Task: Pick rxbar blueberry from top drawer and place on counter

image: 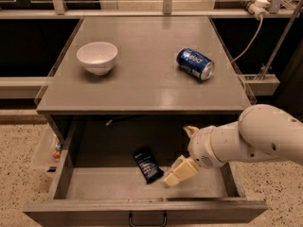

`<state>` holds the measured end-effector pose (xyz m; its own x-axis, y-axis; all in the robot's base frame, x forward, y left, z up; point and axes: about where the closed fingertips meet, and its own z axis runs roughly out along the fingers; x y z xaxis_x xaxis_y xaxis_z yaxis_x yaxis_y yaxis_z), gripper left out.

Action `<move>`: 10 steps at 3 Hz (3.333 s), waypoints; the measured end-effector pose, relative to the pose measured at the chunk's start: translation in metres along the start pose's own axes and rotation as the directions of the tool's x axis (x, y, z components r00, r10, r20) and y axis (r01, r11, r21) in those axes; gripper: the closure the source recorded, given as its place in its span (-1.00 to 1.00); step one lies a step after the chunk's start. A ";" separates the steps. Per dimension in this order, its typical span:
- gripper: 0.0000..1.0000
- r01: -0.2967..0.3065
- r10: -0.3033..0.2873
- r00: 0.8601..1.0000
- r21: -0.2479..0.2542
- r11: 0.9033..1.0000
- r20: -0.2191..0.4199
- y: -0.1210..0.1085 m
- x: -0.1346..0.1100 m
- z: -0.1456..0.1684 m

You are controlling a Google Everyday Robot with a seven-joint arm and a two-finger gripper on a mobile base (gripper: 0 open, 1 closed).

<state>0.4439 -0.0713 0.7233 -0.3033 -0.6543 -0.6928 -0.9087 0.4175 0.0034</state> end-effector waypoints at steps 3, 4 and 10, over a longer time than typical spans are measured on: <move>-1.00 -0.035 0.034 0.998 0.016 0.999 0.060 -0.023 0.024 0.096; -1.00 -0.039 0.037 0.997 0.017 0.999 0.063 -0.024 0.025 0.099; -1.00 -0.043 0.037 0.994 0.054 0.998 0.103 0.011 0.013 0.172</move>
Offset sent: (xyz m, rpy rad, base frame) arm 0.0425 0.0196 -0.0751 0.0236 -0.0296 -0.0369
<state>0.4798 0.0331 0.5901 -0.3054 -0.5699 -0.7629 -0.8779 0.4788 -0.0062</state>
